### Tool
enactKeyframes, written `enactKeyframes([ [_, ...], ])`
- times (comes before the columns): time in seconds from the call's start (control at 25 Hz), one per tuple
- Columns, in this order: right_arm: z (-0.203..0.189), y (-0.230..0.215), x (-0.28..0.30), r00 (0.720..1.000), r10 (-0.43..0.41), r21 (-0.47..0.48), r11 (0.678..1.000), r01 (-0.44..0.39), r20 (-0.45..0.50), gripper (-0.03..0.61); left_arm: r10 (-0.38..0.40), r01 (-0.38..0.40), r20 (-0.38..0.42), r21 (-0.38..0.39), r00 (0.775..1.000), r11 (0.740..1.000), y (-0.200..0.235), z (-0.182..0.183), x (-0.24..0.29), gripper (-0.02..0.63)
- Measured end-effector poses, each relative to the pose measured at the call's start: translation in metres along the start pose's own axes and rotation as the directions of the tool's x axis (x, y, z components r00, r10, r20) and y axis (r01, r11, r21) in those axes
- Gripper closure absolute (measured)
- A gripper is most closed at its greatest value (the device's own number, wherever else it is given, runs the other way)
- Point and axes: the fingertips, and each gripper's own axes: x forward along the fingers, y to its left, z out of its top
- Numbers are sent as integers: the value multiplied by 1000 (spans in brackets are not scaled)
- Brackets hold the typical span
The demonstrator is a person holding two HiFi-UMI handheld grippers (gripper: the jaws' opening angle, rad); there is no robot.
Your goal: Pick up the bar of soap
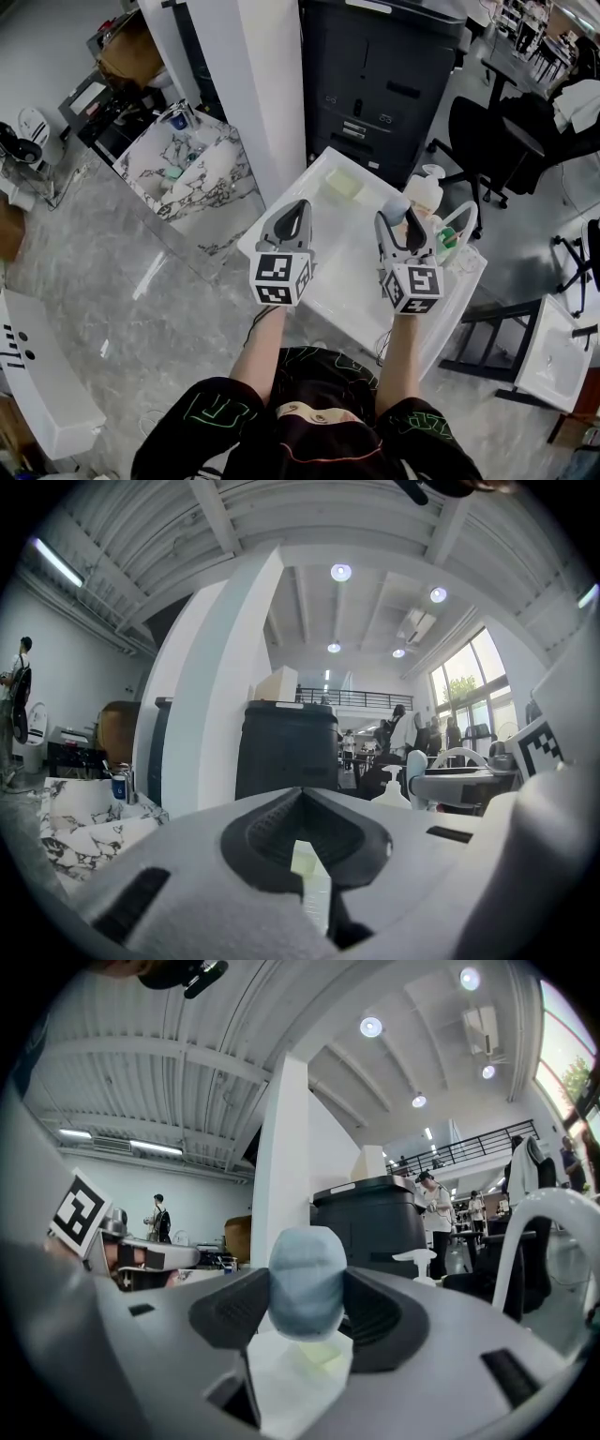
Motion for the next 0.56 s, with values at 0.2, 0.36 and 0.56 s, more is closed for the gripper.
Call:
enactKeyframes([
  [0.2,0,3,-1,1000,7,0,1000,-7,-1,324,5,-5,-5,7,1000,1000,1,0,-3,607],
  [0.36,0,4,0,1000,10,0,1000,-10,-5,324,9,-9,-11,8,1000,1000,2,-2,-5,607],
  [0.56,-2,5,-1,1000,18,-7,1000,-18,-2,324,20,-20,-14,6,1000,1000,6,-5,-9,607],
])
